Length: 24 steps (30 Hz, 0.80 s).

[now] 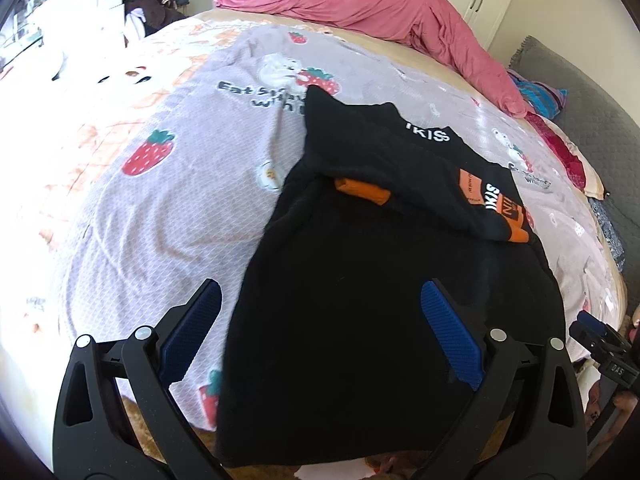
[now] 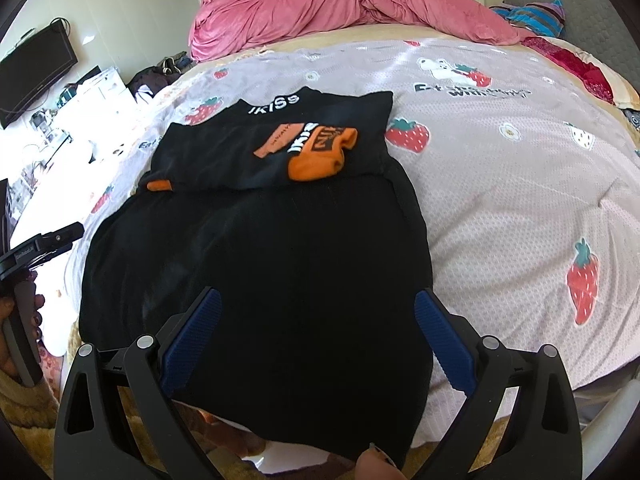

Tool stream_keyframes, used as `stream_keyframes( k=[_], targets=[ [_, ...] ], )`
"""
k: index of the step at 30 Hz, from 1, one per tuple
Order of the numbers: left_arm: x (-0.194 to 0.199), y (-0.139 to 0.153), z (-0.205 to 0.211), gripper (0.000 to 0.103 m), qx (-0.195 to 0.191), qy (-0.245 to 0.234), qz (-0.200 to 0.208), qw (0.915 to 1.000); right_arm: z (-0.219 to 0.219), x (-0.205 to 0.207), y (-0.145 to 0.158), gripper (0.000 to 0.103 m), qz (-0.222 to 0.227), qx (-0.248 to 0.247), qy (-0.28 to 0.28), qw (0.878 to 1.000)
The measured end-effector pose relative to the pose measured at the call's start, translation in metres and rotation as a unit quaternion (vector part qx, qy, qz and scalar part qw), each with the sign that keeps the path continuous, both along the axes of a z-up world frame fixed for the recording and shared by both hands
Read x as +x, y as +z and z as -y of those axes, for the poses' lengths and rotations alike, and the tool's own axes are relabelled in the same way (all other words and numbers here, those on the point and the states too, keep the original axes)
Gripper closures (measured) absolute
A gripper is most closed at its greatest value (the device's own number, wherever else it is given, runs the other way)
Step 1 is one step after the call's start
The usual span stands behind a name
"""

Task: Fold small clothes
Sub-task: 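Move both open tools to the hem of the black sweatshirt, then close both tools on the sweatshirt hem edge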

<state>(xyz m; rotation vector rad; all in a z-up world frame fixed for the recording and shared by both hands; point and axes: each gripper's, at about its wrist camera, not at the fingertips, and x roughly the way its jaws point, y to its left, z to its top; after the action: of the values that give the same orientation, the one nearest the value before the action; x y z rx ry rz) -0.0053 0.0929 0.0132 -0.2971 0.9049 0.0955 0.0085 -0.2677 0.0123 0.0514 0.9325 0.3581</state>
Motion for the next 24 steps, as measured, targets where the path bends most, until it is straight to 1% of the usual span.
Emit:
stream_keyframes(
  k=[3, 8, 16, 18, 24],
  targets=[
    [-0.009, -0.003, -0.009, 0.009, -0.008, 0.009, -0.002, 0.9999, 0.001, -0.003, -0.003, 0.006, -0.005, -0.003, 0.001, 1.000],
    [-0.018, -0.008, -0.018, 0.009, -0.010, 0.017, -0.010, 0.9997, 0.001, -0.007, -0.005, 0.006, -0.009, -0.007, 0.006, 1.000],
    [-0.029, -0.021, -0.022, 0.009, -0.014, 0.011, -0.029, 0.9994, -0.001, -0.016, -0.010, 0.006, -0.018, -0.019, 0.017, 1.000],
    [-0.033, -0.025, -0.023, 0.009, -0.024, 0.009, -0.034, 0.9991, -0.001, -0.019, -0.012, 0.006, -0.023, -0.023, 0.019, 0.999],
    [-0.042, -0.034, -0.026, 0.011, -0.037, 0.004, -0.046, 0.9983, 0.007, -0.025, -0.020, 0.006, -0.035, -0.029, 0.012, 0.999]
  ],
)
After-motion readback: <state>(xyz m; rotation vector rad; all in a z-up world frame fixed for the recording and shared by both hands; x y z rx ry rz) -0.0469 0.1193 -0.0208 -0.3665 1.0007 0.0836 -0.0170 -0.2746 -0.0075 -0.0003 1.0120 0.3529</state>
